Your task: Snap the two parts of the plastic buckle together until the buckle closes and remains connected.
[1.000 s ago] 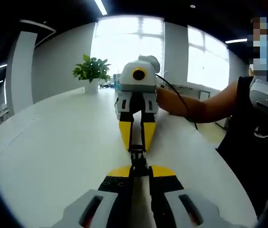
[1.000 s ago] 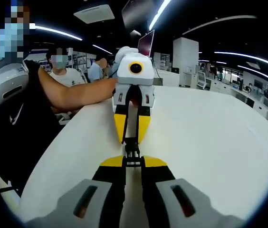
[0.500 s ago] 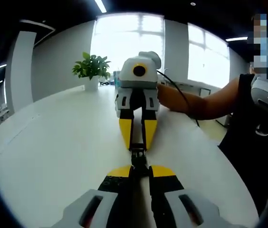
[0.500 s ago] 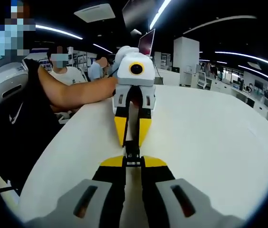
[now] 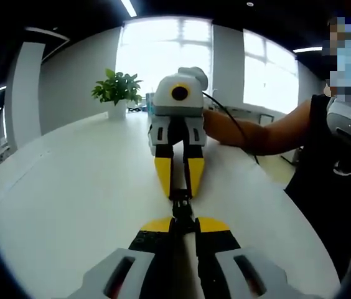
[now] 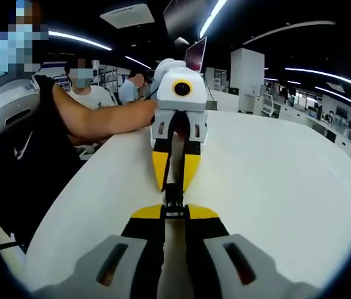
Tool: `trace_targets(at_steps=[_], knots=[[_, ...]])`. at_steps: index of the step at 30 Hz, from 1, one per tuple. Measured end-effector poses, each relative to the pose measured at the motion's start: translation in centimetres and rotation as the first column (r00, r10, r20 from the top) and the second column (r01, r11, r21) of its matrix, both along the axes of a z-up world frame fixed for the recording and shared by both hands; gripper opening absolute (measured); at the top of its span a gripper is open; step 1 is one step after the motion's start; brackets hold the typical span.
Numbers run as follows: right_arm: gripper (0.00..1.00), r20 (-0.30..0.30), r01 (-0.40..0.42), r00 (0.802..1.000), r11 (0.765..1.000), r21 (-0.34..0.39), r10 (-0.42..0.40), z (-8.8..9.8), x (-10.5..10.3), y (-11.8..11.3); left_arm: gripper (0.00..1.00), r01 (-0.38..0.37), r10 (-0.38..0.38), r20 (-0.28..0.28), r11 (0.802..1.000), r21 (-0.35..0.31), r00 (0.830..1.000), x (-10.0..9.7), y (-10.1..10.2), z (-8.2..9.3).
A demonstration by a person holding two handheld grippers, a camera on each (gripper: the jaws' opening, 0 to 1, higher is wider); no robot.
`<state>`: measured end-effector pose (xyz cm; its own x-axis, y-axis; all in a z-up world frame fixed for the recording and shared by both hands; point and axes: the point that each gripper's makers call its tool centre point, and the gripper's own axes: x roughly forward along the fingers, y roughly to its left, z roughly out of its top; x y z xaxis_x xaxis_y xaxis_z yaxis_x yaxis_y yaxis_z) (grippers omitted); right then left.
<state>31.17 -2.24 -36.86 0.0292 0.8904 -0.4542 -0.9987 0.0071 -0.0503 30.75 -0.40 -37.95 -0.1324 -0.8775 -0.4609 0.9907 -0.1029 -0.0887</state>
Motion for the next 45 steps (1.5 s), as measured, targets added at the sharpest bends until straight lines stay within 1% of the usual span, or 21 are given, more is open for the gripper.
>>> trace_targets(at_steps=[2, 5, 10, 11, 12, 13, 14, 25, 29, 32, 37, 45], knots=[[0.1, -0.005, 0.0, 1.0, 1.0, -0.002, 0.0, -0.14, 0.06, -0.03, 0.11, -0.002, 0.002, -0.015, 1.0, -0.007, 1.0, 0.01, -0.02, 0.09], [0.1, -0.009, 0.009, 1.0, 1.0, -0.004, -0.01, -0.32, 0.32, 0.04, 0.11, -0.014, 0.014, -0.019, 1.0, -0.011, 1.0, 0.32, 0.01, 0.14], [0.1, -0.01, 0.016, 1.0, 1.0, 0.002, -0.016, -0.27, 0.45, 0.08, 0.11, -0.02, 0.02, -0.004, 1.0, -0.004, 1.0, 0.32, -0.08, 0.07], [0.1, -0.013, 0.017, 1.0, 1.0, 0.013, -0.017, -0.13, 0.45, 0.27, 0.11, -0.022, 0.022, -0.003, 1.0, -0.005, 1.0, 0.39, -0.14, 0.09], [0.1, -0.018, 0.012, 1.0, 1.0, 0.01, -0.012, -0.2, 0.32, 0.43, 0.11, -0.019, 0.019, -0.005, 1.0, -0.009, 1.0, 0.35, -0.23, 0.13], [0.1, -0.012, 0.01, 1.0, 1.0, -0.003, -0.01, -0.46, 0.25, 0.41, 0.11, -0.015, 0.015, 0.006, 1.0, -0.01, 1.0, 0.36, -0.35, 0.09], [0.1, -0.013, 0.01, 1.0, 1.0, 0.001, -0.01, -0.44, 0.25, 0.39, 0.11, -0.017, 0.017, -0.001, 1.0, -0.004, 1.0, 0.33, -0.23, 0.02], [0.1, -0.009, 0.021, 1.0, 1.0, -0.001, -0.021, -0.43, 0.51, 0.35, 0.11, -0.027, 0.027, 0.008, 1.0, -0.002, 1.0, 0.46, -0.2, -0.04], [0.09, -0.02, 0.025, 0.999, 1.0, -0.013, -0.025, -0.54, 0.53, 0.35, 0.1, -0.026, 0.026, 0.01, 1.0, 0.004, 1.0, 0.32, -0.23, 0.01], [0.09, -0.018, 0.034, 0.999, 0.999, -0.019, -0.034, -0.58, 0.77, 0.39, 0.1, -0.028, 0.027, 0.033, 1.0, 0.01, 0.999, 0.37, -0.38, -0.03], [0.09, -0.017, 0.032, 0.999, 0.999, -0.023, -0.032, -0.62, 0.87, 0.39, 0.09, -0.031, 0.031, 0.03, 0.999, 0.018, 0.999, 0.43, -0.46, -0.03], [0.08, -0.01, 0.008, 1.0, 1.0, -0.027, -0.008, -0.58, 0.57, 0.52, 0.08, -0.009, 0.009, 0.02, 1.0, 0.028, 1.0, 0.21, -0.51, -0.03]])
